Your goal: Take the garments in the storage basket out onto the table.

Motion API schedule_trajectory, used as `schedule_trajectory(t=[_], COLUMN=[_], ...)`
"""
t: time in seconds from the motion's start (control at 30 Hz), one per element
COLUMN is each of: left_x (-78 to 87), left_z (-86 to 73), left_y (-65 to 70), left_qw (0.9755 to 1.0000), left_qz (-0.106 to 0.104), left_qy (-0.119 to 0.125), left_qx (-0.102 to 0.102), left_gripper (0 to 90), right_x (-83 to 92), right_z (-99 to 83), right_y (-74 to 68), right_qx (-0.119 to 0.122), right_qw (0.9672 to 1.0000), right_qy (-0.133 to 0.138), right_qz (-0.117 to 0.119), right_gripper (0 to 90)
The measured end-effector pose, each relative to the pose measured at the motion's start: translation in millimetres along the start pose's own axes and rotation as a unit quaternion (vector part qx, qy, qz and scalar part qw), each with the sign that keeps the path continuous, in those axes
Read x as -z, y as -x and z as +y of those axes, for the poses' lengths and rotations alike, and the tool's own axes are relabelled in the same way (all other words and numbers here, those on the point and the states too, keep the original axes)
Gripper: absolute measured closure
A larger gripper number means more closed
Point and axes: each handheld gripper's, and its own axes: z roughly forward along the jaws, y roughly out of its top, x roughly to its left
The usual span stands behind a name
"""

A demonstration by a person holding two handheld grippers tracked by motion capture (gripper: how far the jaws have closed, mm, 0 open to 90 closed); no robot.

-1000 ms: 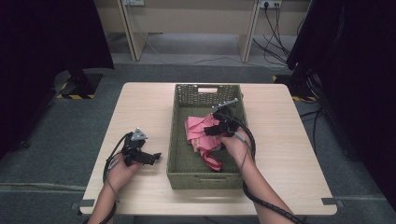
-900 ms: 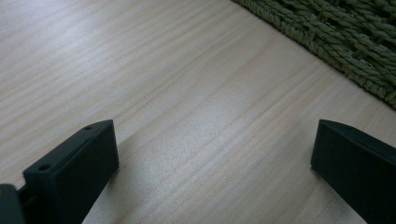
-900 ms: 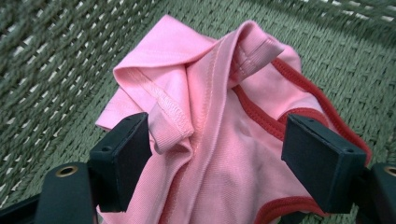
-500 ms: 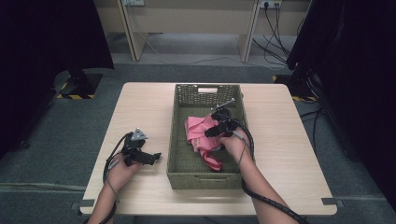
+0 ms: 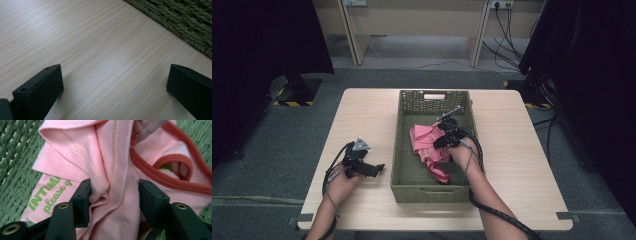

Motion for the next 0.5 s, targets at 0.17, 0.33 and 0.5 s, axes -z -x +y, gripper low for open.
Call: schedule_trajectory(t=[0.17, 0.33, 0.5], left_x=[0.0, 0.0, 0.0], left_z=[0.0, 0.0, 0.0], left_y=[0.0, 0.0, 0.0], left_qw=[1.0, 1.0, 1.0], left_qz=[0.0, 0.0, 0.0], left_qy=[0.0, 0.0, 0.0], left_qx=[0.0, 0.0, 0.0], left_gripper=[0.0, 0.0, 0.0], right_x=[0.2, 3.7, 4.7], right_z=[0.1, 1.0, 1.5], right_y=[0.4, 0.7, -0.7], right_qx=[-0.009, -0.008, -0.007], right_qw=[0.9999, 1.0, 0.9999], right_qy=[-0.006, -0.001, -0.004], right_qz=[0.009, 0.006, 0.008], right_gripper=[66.4, 73.2, 74.5])
